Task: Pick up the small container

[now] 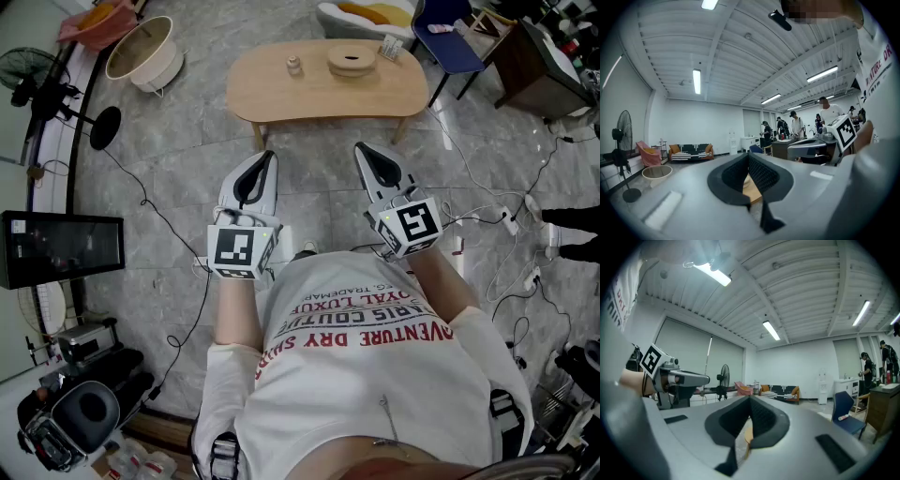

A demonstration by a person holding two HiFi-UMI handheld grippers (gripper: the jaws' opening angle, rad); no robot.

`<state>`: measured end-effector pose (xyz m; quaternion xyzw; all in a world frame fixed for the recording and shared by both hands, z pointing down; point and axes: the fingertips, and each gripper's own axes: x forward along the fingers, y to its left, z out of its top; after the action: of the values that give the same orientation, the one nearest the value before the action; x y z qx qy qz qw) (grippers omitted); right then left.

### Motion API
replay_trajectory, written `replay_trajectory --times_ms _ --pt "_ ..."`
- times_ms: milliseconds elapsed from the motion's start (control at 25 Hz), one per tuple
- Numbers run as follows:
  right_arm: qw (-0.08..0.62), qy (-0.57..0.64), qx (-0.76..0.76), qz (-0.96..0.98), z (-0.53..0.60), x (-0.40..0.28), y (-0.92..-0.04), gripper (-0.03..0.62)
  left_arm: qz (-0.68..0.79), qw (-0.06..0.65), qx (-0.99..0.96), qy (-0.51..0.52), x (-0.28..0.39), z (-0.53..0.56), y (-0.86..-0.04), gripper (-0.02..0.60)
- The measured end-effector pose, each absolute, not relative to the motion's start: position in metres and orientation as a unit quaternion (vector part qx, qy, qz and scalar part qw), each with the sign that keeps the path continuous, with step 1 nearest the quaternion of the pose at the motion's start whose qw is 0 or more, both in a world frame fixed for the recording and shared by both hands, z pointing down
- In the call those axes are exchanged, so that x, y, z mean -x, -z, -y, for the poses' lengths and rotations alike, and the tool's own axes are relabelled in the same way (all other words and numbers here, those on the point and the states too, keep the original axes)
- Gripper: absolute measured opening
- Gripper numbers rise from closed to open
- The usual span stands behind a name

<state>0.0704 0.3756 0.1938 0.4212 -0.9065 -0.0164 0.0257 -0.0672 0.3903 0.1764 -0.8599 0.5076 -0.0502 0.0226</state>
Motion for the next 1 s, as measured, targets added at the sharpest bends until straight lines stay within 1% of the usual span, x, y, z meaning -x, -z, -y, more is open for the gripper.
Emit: replay_trajectory --times_ms 560,880,920,1000 --pt "0.025 0.010 -0.423 0.906 -0.362 -0.058 -0.196 -0.005 -0.504 0.020 0.862 0.047 0.076 -0.378 -0.177 0.012" --pt "0.025 -0.004 -0.423 0.906 -0.346 -0.032 -0.207 -0.005 -0.479 0.006 0.877 0.041 0.098 -0.367 -0.196 0.014" --pt "0.026 -0.005 -0.427 0.904 -0.344 -0.027 -0.210 -0.005 -0.477 0.006 0.878 0.042 0.103 -0.364 -0.201 0.035" --pt "0.028 -0.007 -0.431 0.902 -0.337 -0.016 -0.214 -0.005 -0.476 0.002 0.879 0.043 0.113 -0.356 -0.208 0.233"
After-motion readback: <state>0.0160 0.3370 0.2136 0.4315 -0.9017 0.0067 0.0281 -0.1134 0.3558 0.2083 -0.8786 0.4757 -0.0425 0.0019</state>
